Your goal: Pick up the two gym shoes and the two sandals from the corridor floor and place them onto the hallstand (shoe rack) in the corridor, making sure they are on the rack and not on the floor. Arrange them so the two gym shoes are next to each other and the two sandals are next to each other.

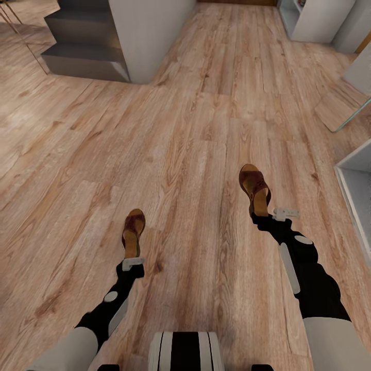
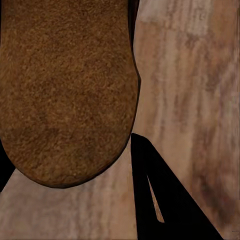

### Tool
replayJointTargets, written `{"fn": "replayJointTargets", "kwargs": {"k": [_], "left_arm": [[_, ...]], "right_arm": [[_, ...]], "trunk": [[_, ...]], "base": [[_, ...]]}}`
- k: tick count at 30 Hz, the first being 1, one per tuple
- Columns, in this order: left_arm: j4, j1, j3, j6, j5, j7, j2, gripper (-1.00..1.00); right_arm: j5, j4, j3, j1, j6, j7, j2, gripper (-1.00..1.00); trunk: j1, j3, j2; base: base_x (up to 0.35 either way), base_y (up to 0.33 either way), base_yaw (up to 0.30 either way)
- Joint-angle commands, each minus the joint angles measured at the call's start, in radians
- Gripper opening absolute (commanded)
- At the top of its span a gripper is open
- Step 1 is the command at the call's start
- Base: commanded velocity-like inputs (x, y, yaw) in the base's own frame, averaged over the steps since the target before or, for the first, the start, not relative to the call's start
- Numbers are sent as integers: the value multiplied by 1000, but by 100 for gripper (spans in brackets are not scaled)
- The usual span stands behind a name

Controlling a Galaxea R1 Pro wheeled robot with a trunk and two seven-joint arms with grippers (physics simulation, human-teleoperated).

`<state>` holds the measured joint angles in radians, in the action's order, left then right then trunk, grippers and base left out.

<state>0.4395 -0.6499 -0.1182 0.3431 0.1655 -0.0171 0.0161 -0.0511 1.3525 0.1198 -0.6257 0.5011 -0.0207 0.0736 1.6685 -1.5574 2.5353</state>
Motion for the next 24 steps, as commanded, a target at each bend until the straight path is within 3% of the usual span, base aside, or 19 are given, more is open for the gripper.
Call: {"fn": "replayJointTargets", "kwargs": {"k": [1,6,13,16,19,24], "left_arm": [[32,0,-6,-36,8,-3,-1,-100],[193,0,-6,-255,10,-3,-1,-100],[379,0,-6,-458,11,-3,-1,-100],[496,0,-5,-575,11,-3,-1,-100],[540,0,-7,-645,10,-3,-1,-100],[562,0,-10,-698,9,-4,0,-100]], "right_arm": [[-8,1,1,0,5,-2,0,-100],[-3,3,-1,0,5,0,0,-100],[0,36,0,0,6,4,0,-100],[0,42,1,0,7,4,0,-100],[-1,43,1,0,7,5,-1,-100],[-4,43,1,1,7,5,-1,-100]], "trunk": [[-1,3,0],[-3,23,-1],[-6,58,-3],[-7,74,-4],[-9,91,-4],[-11,118,-5]], "base": [[0,0,0],[0,0,0],[0,0,0],[0,0,0],[0,0,0],[0,0,0]]}}
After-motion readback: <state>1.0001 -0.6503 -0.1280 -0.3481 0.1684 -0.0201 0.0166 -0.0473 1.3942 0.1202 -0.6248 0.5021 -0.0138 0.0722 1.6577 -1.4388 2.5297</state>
